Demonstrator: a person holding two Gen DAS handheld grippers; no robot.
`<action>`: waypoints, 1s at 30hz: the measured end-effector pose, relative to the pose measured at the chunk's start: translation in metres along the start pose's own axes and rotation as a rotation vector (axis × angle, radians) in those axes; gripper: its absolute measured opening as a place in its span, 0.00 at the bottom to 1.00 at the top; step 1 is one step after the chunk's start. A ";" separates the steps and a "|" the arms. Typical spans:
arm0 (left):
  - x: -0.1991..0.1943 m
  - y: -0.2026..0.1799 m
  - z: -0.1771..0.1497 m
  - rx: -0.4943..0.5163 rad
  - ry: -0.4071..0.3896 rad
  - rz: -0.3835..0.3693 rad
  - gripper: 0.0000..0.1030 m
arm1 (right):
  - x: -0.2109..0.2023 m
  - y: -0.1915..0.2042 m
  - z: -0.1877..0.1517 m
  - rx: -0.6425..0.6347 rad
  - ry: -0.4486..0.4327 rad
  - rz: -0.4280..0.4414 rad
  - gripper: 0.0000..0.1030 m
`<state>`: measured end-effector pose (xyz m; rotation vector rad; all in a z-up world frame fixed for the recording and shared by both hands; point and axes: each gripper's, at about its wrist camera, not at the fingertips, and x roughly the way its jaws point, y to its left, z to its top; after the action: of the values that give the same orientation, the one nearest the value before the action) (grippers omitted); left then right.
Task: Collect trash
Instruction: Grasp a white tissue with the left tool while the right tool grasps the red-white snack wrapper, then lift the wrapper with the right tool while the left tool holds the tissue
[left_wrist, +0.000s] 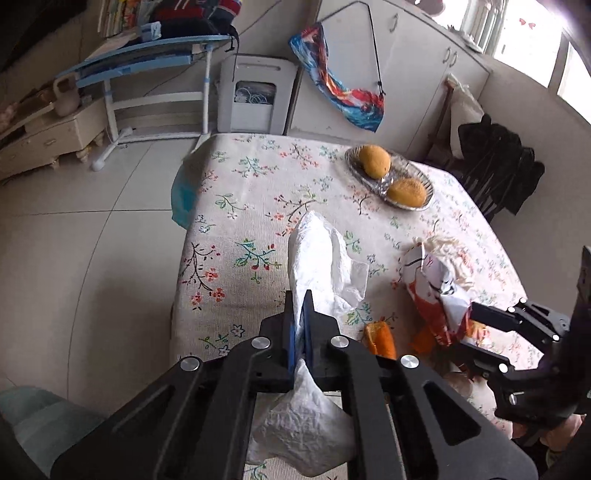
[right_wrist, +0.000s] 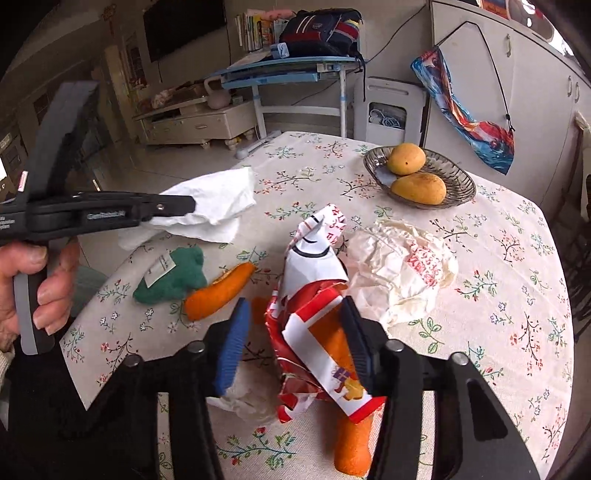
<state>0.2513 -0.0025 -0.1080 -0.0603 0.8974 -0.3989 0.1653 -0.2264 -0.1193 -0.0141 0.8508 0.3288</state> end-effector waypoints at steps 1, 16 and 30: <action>-0.008 0.003 -0.001 -0.018 -0.017 -0.020 0.05 | -0.002 -0.004 0.000 0.017 -0.002 0.004 0.25; -0.074 -0.007 -0.058 -0.117 -0.073 -0.110 0.05 | 0.018 0.015 0.013 -0.114 0.045 -0.019 0.59; -0.086 -0.023 -0.080 -0.084 -0.058 -0.125 0.05 | 0.001 -0.004 0.021 -0.027 0.012 0.022 0.51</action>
<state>0.1350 0.0165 -0.0889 -0.2048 0.8553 -0.4736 0.1829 -0.2271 -0.1068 -0.0317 0.8586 0.3607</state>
